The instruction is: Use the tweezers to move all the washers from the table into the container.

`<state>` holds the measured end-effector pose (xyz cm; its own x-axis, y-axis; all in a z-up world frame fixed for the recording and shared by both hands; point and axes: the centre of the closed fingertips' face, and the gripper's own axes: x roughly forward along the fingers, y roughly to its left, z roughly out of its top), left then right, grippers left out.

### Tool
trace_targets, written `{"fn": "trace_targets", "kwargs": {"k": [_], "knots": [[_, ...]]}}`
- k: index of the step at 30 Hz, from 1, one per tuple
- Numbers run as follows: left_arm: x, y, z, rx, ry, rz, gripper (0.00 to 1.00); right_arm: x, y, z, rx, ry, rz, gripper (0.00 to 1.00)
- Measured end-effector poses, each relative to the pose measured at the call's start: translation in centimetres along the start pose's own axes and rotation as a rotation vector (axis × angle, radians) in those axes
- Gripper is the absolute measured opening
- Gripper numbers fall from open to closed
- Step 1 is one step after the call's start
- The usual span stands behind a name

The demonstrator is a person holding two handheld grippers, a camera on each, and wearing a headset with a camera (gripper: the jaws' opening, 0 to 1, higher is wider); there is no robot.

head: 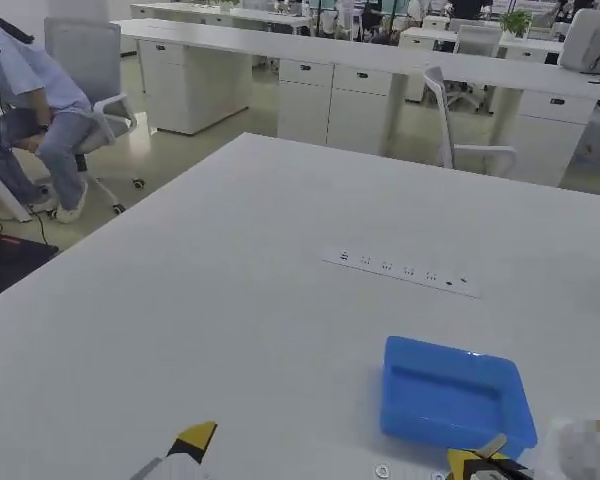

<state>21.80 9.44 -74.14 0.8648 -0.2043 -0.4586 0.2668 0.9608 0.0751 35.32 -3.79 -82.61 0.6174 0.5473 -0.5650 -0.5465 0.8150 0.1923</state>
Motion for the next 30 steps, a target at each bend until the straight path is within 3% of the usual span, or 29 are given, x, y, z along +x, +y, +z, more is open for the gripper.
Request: {"fn": "trace_targets", "kwargs": {"k": [7,10,15,17,21,30], "knots": [[0.2,0.0,-0.1,0.002,0.008,0.0,0.91,0.1,0.3,-0.2,0.0,0.0,0.011,0.03],[0.2,-0.1,-0.2,0.003,0.01,0.001,0.91,0.1,0.5,-0.2,-0.036,-0.001,0.013,0.03],[0.3,-0.2,-0.3,0.004,0.018,0.001,0.91,-0.1,1.4,-0.9,-0.246,0.032,0.01,0.03],[0.3,-0.3,-0.1,0.01,0.017,0.0,0.91,-0.2,1.7,-1.2,-0.29,0.048,0.012,0.03],[0.4,-0.3,0.0,0.012,0.017,-0.001,0.9,-0.1,1.4,-1.2,-0.284,0.06,0.009,0.02],[0.2,-0.1,0.4,0.019,0.01,0.006,0.89,0.1,0.8,-0.7,-0.173,0.099,0.029,0.01]]}}
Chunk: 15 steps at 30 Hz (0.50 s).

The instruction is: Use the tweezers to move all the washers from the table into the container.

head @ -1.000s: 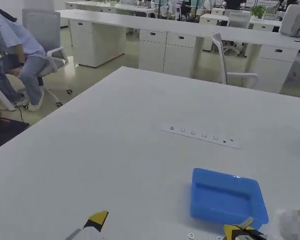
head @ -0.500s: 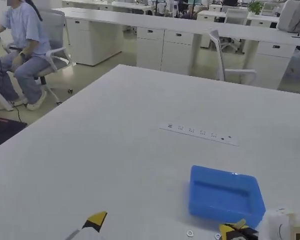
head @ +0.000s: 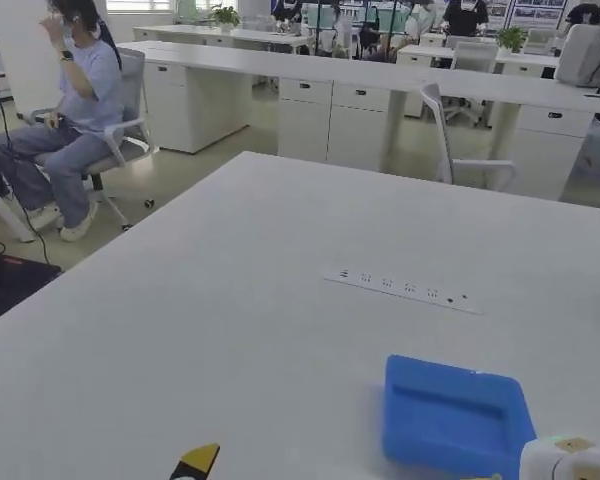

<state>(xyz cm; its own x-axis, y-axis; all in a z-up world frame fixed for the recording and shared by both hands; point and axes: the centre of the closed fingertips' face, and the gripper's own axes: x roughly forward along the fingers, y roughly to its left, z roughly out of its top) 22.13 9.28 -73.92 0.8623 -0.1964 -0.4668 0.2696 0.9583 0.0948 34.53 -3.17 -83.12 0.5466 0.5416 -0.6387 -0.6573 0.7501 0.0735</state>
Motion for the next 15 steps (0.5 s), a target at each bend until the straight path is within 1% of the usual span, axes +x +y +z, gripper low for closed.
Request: {"fn": "trace_targets", "kwargs": {"k": [3,6,9,12,15], "knots": [[0.0,0.2,0.0,-0.002,0.003,0.001,0.9,-0.1,0.0,0.1,-0.004,0.007,-0.003,0.01],[-0.1,0.4,0.0,-0.005,0.0,0.006,0.9,-0.4,0.0,0.7,0.006,-0.005,0.004,0.01],[-0.1,0.5,0.1,-0.007,-0.001,0.009,0.9,-0.6,0.2,1.6,0.023,-0.022,0.02,0.01],[0.0,0.5,0.3,-0.016,-0.007,0.008,0.9,-1.0,0.7,2.7,0.017,-0.04,0.032,0.01],[0.0,0.5,0.5,-0.026,-0.014,0.009,0.9,-1.3,0.8,3.6,0.011,-0.06,0.036,0.01]]}}
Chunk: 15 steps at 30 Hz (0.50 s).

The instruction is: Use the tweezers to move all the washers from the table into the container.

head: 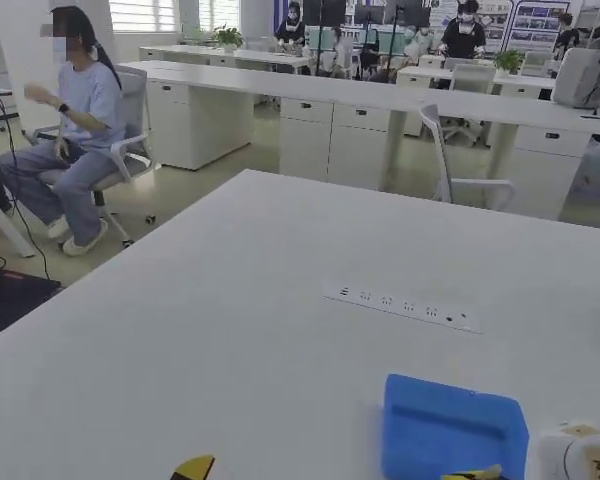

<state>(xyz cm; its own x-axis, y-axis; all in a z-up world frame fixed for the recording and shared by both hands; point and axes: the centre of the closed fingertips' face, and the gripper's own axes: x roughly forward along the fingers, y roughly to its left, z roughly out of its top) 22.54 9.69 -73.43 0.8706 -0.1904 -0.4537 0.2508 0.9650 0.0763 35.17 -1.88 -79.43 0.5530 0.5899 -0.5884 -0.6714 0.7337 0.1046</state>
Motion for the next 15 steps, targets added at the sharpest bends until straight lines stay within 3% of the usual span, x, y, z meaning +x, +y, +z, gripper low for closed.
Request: {"fn": "trace_targets", "kwargs": {"k": [8,15], "knots": [[0.1,0.0,0.0,-0.003,0.004,-0.001,0.9,-0.3,-0.2,2.9,-0.012,-0.055,0.0,0.01],[0.1,0.1,0.1,-0.007,0.002,-0.009,0.9,1.2,-1.6,5.1,-0.022,-0.089,-0.015,0.01]]}}
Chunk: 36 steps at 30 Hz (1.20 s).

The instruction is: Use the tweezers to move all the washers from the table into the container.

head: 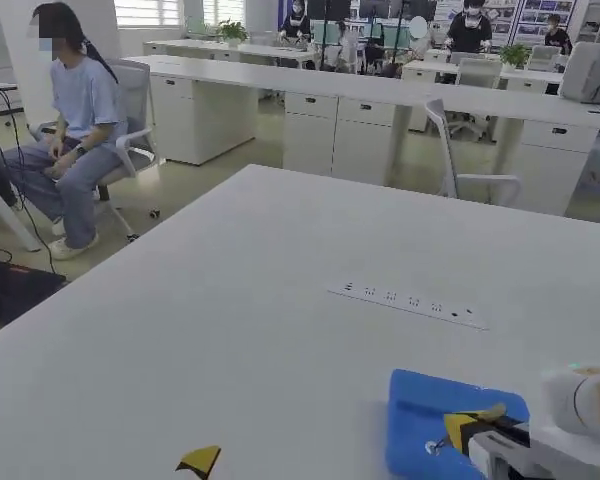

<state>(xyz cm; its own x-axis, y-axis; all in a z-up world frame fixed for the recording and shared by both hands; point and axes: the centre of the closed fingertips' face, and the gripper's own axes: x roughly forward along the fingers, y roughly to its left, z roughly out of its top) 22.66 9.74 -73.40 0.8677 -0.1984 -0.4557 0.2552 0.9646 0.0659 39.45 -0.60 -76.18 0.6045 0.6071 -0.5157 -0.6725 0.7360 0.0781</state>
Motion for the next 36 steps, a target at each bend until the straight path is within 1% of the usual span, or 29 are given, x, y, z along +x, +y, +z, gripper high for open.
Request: {"fn": "trace_targets", "kwargs": {"k": [5,6,10,12,13,14,15,17,22,26,33,36], "knots": [[0.0,-0.1,-0.2,-0.004,-0.001,-0.005,0.93,1.1,-0.9,0.7,-0.009,-0.01,-0.014,0.02],[0.0,-0.1,-0.2,-0.004,-0.001,-0.005,0.94,1.2,-0.8,0.7,-0.007,-0.01,-0.018,0.02],[0.0,-0.2,-0.1,-0.018,-0.013,-0.018,0.96,2.4,-1.5,0.4,0.002,0.0,-0.029,0.02],[0.1,-0.2,-0.1,-0.019,-0.011,-0.018,0.97,3.0,-1.8,0.1,0.021,0.01,-0.03,0.02],[0.1,-0.1,-0.1,-0.018,-0.013,-0.015,0.97,3.4,-1.8,-0.1,0.041,0.024,-0.023,0.02],[0.1,-0.1,-0.1,-0.018,-0.015,-0.012,0.98,3.6,-1.9,-0.2,0.049,0.027,-0.021,0.02],[0.1,0.0,-0.1,-0.019,-0.013,-0.01,0.98,3.8,-1.9,-0.2,0.043,0.028,-0.024,0.02],[0.1,0.2,-0.3,-0.023,-0.006,-0.007,0.98,4.1,-2.0,-0.7,0.03,0.048,-0.029,0.02],[0.0,0.6,-0.5,-0.023,0.003,-0.002,0.98,4.9,-2.3,-1.8,0.032,0.075,-0.034,0.02],[0.0,0.8,-0.5,-0.027,0.007,0.003,0.98,5.5,-1.9,-2.9,0.02,0.101,-0.032,0.02],[0.1,0.8,-0.8,-0.023,0.023,0.007,0.97,6.0,-1.6,-4.0,0.008,0.125,-0.027,0.02],[0.2,0.7,-1.0,-0.02,0.033,0.009,0.97,6.0,-1.7,-3.9,0.011,0.117,-0.03,0.02]]}}
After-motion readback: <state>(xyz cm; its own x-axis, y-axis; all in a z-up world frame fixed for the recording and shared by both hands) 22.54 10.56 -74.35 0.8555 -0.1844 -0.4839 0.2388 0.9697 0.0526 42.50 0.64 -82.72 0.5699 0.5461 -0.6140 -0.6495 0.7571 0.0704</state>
